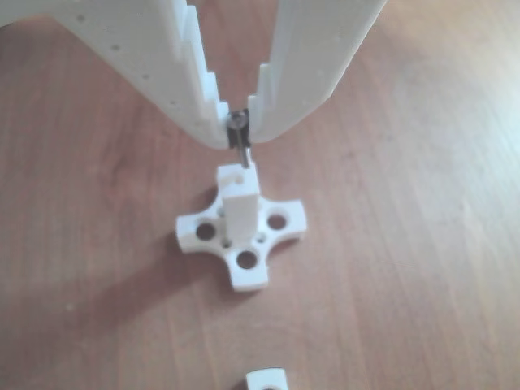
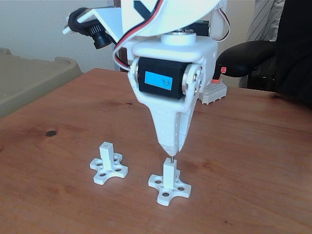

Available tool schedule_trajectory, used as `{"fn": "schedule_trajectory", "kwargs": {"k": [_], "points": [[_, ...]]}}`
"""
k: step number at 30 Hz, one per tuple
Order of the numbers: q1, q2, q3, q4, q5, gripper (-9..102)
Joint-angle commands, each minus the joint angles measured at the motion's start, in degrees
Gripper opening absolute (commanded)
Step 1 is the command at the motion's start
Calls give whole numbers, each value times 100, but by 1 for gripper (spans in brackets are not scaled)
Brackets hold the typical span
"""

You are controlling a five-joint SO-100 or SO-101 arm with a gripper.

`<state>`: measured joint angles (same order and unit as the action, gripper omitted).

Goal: Grab the screw and set it in the hole.

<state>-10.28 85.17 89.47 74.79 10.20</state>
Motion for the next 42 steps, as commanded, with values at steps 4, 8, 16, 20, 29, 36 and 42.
{"fn": "schedule_trajectory", "kwargs": {"k": [4,8,16,20,29,36,42], "points": [[53,193,-448,18,0,-4],[70,202,-439,26,-18,-4],[88,202,-413,18,-35,-4],[88,202,-404,18,-44,-4],[53,202,-404,26,-26,-4],[26,193,-413,35,-18,-4],[18,158,-352,44,-35,-4]]}}
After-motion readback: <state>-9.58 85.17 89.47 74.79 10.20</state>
